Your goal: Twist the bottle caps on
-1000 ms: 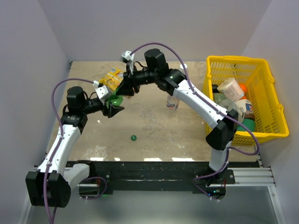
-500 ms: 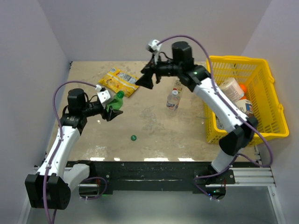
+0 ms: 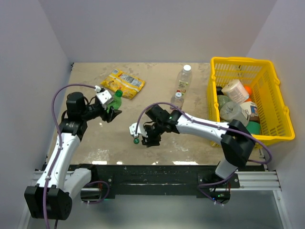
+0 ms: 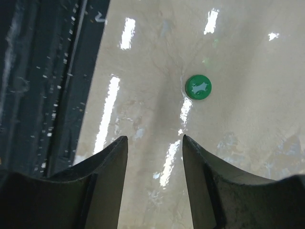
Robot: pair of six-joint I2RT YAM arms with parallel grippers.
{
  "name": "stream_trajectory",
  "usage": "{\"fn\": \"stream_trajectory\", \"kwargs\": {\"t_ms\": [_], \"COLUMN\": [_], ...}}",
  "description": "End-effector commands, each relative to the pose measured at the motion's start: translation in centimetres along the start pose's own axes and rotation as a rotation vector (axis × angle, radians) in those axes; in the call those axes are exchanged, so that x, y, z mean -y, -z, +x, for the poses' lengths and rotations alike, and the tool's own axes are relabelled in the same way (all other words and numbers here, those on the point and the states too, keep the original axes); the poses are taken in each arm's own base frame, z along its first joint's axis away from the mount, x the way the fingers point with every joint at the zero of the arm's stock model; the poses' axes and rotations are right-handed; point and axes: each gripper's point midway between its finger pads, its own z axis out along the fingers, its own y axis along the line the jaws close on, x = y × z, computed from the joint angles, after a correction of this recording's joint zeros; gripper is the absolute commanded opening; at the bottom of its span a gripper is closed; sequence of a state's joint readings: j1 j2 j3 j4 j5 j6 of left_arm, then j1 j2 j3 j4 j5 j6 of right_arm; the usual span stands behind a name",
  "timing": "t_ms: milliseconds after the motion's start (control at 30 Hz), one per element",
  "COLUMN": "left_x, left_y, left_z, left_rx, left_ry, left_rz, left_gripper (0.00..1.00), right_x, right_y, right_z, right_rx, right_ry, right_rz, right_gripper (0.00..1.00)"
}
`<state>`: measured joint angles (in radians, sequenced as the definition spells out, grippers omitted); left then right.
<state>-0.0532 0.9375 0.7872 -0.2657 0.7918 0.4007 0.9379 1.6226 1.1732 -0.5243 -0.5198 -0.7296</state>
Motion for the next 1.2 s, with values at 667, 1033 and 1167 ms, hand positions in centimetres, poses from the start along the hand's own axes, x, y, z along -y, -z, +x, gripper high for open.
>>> {"fn": "stream_trajectory", "kwargs": {"t_ms": [667,1033,1167], "left_x": [-6.5,-7.0,-7.0], "left_y": [3.2,3.6,3.4], "left_z": [-3.1,-2.5,-2.3], "left_rx": [0.122,0.115,0.114], "left_ry": [0.200,0.212,0.219], "left_rz": [-0.426,-0.443,-0.436], "left_gripper": [0.00,0.00,0.00], "right_x": [4.5,5.2,5.2], "right_y": [-7.7,-8.8,-9.1], "right_z": [-0.9,0.1,0.2], "right_rx": [-0.075,-0.113,-0.120], "right_ry": [0.278,0.264,0.257], "right_rz": [-0.011,0.008,-0.002], "right_gripper": [0.57,0.52,0.50]}}
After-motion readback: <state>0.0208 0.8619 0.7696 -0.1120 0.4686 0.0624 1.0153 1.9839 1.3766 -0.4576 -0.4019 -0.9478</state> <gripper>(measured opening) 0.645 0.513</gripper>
